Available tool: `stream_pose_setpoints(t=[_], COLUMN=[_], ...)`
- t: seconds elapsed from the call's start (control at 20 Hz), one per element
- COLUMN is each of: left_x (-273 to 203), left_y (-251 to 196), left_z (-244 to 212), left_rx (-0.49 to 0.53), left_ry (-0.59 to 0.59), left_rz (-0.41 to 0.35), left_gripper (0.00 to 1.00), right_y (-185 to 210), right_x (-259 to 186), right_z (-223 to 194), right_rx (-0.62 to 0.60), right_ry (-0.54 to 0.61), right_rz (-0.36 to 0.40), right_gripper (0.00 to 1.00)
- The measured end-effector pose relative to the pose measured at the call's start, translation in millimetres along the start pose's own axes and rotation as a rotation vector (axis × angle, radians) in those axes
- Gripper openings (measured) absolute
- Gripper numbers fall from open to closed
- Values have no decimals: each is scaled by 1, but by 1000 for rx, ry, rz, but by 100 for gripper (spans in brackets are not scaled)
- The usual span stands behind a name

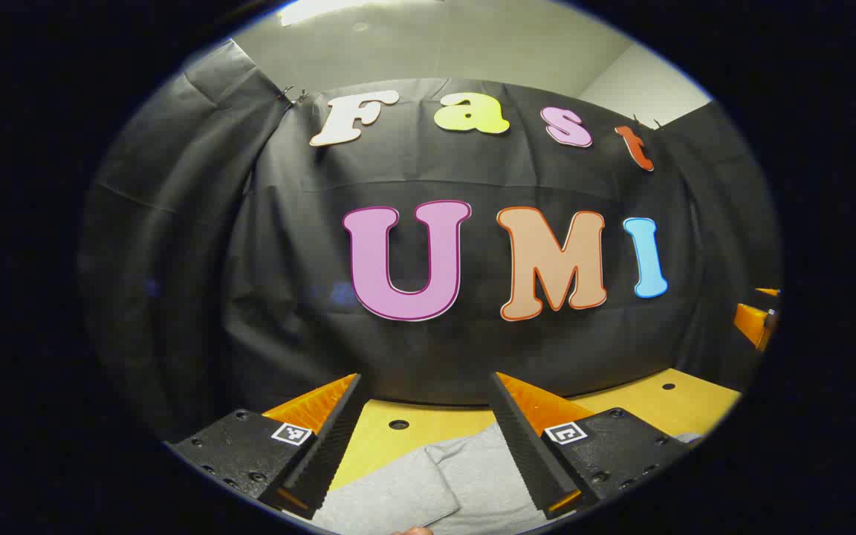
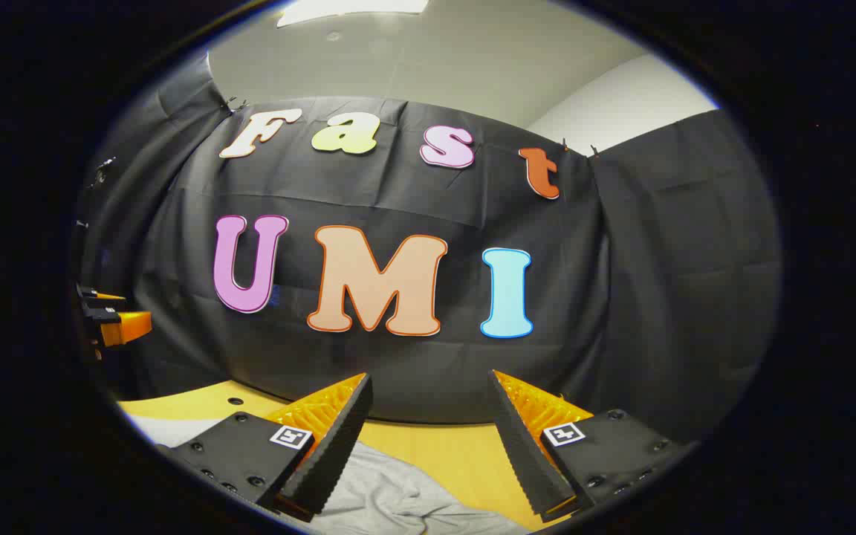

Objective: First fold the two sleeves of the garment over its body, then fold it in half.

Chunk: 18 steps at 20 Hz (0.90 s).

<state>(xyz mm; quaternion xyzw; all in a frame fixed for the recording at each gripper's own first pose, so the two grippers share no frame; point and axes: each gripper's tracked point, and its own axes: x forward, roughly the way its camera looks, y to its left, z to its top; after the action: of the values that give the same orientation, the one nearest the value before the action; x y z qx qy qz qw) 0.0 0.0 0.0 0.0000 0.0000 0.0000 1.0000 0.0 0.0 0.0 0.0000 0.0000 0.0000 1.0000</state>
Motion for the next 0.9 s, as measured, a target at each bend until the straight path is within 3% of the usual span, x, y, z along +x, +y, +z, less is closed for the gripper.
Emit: stream_pose_setpoints(t=[0.15, 0.45, 0.9], left_x=[0, -4, -1], left_y=[-1, 13, 1], left_z=[-2, 9, 16], left_rx=[-44, 17, 33], left_ry=[8, -20, -37], left_rz=[12, 30, -20], left_gripper=[98, 97, 98], right_y=[-5, -6, -6], right_x=[3, 8, 6], right_z=[0, -5, -2], right_rx=[1, 33, 22], right_ry=[-5, 21, 34], right_rz=[14, 22, 30], right_gripper=[97, 97, 98])
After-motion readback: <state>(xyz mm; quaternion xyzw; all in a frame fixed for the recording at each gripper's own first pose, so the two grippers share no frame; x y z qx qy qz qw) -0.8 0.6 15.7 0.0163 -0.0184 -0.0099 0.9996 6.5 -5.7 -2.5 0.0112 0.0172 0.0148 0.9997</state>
